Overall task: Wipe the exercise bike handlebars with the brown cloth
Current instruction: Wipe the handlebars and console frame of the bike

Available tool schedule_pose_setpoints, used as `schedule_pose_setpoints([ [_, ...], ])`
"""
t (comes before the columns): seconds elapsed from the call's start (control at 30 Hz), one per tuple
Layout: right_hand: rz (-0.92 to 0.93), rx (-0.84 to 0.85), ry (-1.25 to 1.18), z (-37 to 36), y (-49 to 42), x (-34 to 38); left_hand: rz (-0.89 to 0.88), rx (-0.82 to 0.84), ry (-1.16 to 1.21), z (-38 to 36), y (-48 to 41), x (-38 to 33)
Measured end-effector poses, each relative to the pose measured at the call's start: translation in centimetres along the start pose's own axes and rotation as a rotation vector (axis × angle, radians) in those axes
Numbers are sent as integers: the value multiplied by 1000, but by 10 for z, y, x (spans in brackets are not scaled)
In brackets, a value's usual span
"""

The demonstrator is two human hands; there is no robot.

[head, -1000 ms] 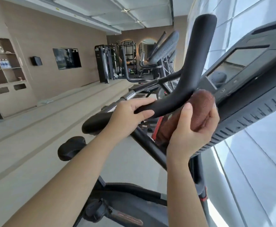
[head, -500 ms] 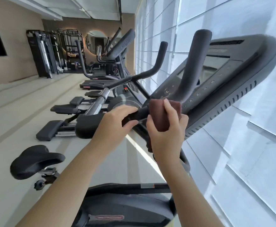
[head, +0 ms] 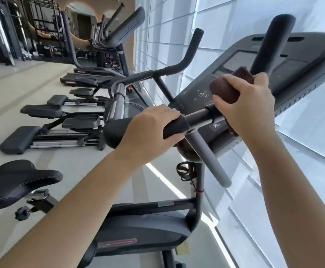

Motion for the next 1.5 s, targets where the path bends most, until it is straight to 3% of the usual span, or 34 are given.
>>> schedule_pose_setpoints([
  [0.27, 37, 146, 182, -11, -12, 9, -128, 149, 91, 0, -1, 14],
  [0.63, -3, 279, 254, -23, -11, 24, -202, 227, 414, 1, -4, 36],
  [0.9, -93, 441, 319, -45, 5, 60, -256, 190, 475, 29, 18, 84],
  [1.1, -316, 331, 289, -30, 28, 91, -329, 188, 443, 50, 39, 127],
  [1.23, -299, 236, 387, -35, 63, 133, -328, 197, 403, 63, 59, 145],
  [1.37, -364, 146, 326, -41, 98, 164, -295, 216, 368, 76, 83, 157],
  [1.5, -313, 108, 266, -50, 127, 196, -232, 196, 296, 89, 103, 171],
])
Point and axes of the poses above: each hand's wrist, its own y-axis away from the middle knuckle, its own z-axis out of the back of the hand, x = y × z, the point moved 8 cm from there along -y, towards the middle knuckle, and after that the axes turned 9 degrees about -x, right-handed, at the moved point
